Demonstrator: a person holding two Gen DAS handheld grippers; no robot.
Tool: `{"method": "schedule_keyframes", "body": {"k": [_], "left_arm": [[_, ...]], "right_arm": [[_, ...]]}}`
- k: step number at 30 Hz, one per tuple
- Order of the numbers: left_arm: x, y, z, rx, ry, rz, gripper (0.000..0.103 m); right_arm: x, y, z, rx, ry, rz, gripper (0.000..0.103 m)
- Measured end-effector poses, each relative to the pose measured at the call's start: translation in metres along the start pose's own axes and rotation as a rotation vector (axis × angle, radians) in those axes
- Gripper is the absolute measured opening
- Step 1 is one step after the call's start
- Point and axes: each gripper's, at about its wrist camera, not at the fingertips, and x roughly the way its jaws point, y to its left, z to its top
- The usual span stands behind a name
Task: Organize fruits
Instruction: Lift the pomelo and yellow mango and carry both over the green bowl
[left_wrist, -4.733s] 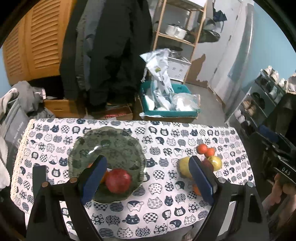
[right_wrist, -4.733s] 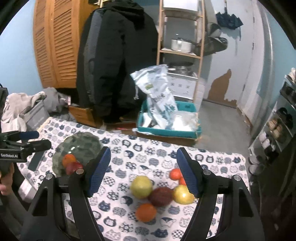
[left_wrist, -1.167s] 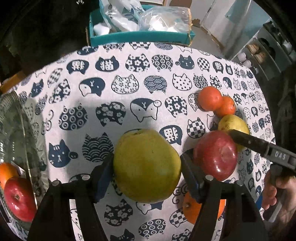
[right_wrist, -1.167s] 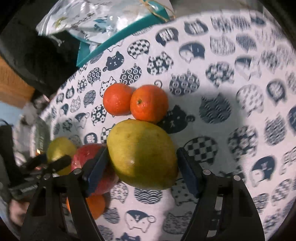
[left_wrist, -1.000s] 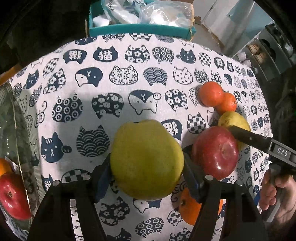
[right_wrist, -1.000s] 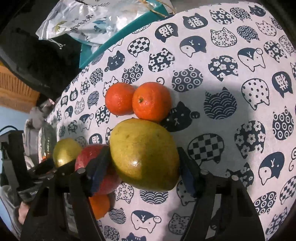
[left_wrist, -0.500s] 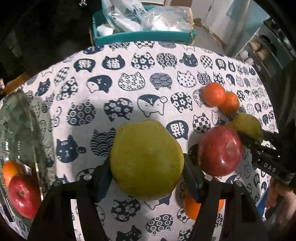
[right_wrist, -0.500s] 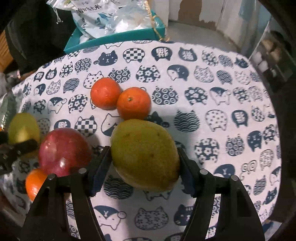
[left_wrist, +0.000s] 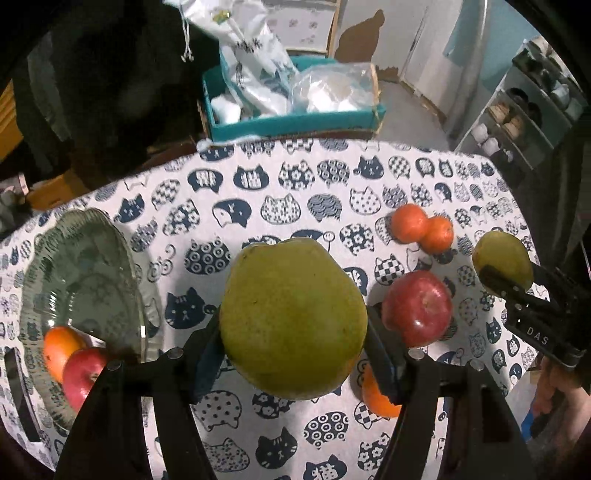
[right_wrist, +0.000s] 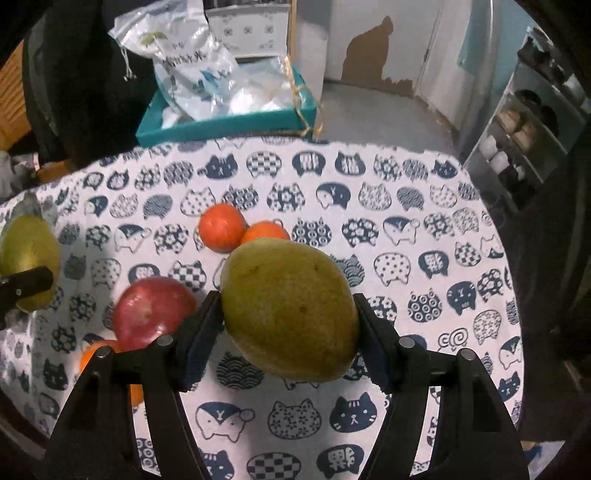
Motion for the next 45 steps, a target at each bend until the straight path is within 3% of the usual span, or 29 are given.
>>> {"method": "schedule_keyframes", "body": {"k": [25, 45], "left_arm": [[-0.102, 0.032, -0.012, -0.032, -0.201, 0.018, 0.070], [-0.141, 0.103, -0.028, -0.137, -0.271, 0.084, 0.070]], "right_arm": [[-0.111, 0.059, 0.028, -0.089, -0.254, 0.098, 0.069], [-0.143, 0.153, 0.051, -0.220, -0.318, 0.228, 0.069]]}}
